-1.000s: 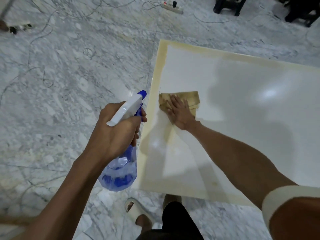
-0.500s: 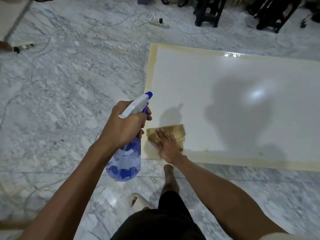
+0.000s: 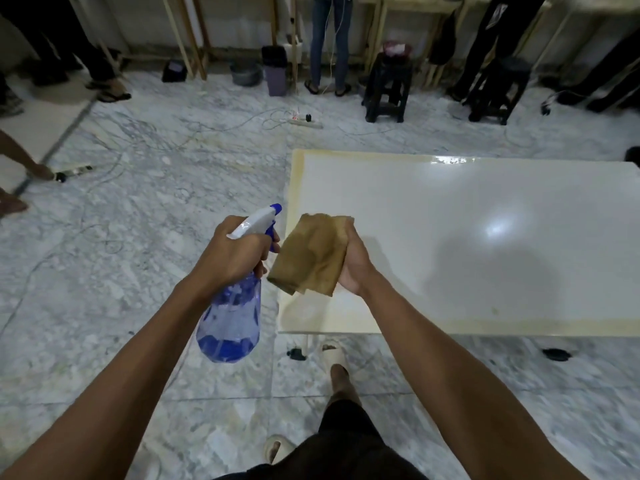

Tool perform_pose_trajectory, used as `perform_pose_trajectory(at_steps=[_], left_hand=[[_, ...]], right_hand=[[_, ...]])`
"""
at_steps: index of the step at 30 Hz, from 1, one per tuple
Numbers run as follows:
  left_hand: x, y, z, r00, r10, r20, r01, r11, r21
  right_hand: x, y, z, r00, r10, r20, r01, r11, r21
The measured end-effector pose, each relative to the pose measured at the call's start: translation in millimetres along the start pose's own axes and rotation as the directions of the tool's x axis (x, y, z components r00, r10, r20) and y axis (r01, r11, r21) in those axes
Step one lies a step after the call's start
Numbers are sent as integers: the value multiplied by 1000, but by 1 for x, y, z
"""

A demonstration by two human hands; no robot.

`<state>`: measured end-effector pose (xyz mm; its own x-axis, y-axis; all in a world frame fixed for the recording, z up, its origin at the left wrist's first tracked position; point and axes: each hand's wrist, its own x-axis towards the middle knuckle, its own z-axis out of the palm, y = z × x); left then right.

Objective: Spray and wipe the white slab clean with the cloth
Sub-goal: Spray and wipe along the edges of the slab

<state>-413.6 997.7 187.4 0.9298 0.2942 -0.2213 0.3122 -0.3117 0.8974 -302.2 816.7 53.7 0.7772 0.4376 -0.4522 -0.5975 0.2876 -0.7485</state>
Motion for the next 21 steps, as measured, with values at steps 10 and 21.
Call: perform_pose_trajectory(at_steps=[10,21], left_hand=[[-25,3,-25,1000,-6,-28,4,999,-48],[2,-12,-38,985,-100,-142,92,994,-62]], right_hand=[[-18,-19,78,976,-40,216,-48,920,388],[22,-40,115,974,0,227,-60,965,254]])
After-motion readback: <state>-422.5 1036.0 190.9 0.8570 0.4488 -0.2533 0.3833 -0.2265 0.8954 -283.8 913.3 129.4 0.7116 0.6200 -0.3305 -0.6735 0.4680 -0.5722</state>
